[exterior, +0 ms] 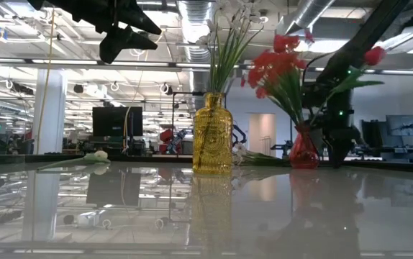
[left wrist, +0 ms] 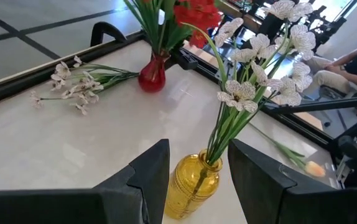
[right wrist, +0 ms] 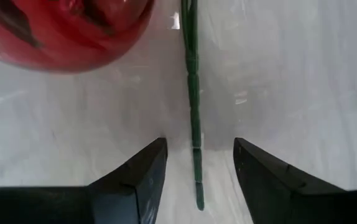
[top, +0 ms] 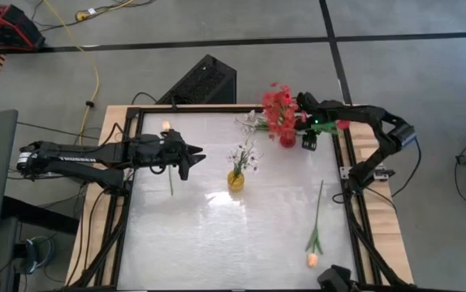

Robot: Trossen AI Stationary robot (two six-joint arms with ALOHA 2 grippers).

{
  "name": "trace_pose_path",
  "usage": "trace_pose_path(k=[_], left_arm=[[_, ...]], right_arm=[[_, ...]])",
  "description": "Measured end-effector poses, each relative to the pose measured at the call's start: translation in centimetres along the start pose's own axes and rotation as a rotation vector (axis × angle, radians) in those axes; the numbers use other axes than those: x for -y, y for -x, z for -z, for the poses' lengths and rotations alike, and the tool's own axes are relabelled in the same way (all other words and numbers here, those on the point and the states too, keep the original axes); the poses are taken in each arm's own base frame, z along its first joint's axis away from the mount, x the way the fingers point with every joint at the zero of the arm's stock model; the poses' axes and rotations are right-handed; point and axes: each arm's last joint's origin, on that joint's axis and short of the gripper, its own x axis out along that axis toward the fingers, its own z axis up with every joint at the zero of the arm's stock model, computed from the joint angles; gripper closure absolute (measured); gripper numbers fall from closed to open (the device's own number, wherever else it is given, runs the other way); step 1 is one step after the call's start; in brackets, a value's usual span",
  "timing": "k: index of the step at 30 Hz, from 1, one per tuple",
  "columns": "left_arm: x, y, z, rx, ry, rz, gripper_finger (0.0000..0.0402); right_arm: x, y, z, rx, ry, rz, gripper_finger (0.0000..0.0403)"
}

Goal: Sort flowers into vase by color
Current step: Put the white flowers into the yellow vase

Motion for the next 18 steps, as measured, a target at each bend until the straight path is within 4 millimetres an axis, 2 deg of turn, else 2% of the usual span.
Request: trace_pose_path(k=[18], left_arm=[[-0.03, 0.01, 0.0, 0.002, -0.007, -0.009, 0.025]], right_arm=[[0.75, 0.39, 0.01, 0.019, 0.016, 0.091, 0.0368]])
